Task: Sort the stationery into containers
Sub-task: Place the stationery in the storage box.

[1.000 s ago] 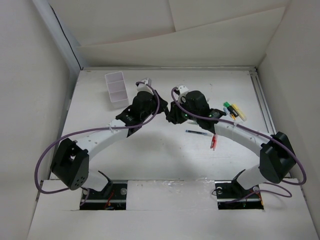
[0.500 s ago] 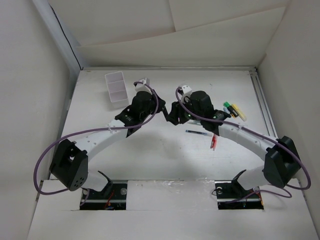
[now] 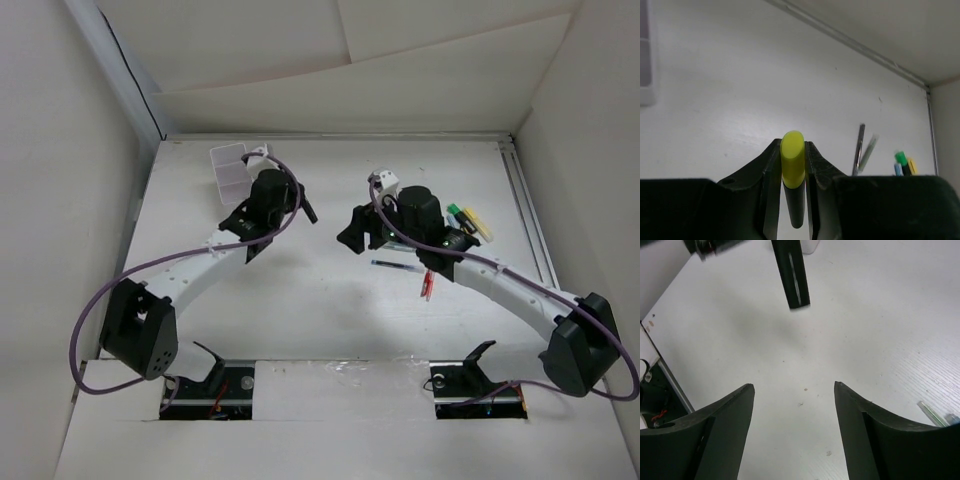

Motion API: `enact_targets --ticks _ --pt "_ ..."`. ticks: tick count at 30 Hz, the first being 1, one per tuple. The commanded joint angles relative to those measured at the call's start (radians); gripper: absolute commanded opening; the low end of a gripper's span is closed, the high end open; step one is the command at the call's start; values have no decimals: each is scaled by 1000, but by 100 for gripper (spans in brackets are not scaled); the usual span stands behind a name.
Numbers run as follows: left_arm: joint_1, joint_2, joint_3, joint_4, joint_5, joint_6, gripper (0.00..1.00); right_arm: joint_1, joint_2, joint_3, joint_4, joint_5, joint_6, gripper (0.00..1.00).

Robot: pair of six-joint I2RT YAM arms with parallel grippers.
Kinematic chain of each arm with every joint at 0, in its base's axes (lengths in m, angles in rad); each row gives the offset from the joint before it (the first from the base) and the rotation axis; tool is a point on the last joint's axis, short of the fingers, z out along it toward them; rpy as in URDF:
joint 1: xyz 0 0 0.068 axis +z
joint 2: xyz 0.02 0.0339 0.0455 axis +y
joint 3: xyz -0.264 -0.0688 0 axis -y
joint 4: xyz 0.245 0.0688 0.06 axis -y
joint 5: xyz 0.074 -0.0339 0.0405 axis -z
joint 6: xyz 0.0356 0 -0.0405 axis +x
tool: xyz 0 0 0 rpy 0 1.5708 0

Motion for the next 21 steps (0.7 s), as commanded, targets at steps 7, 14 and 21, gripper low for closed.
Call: enact_targets --ticks 7,14,21 --pt "140 120 290 -85 -306 -1 0 -30 -40 -12 53 29 31 71" --pt "310 327 562 -183 -403 68 0 -41 -58 -21 62 29 50 71" --pt "340 504 718 -208 -594 197 0 -41 -58 -30 73 3 50 71"
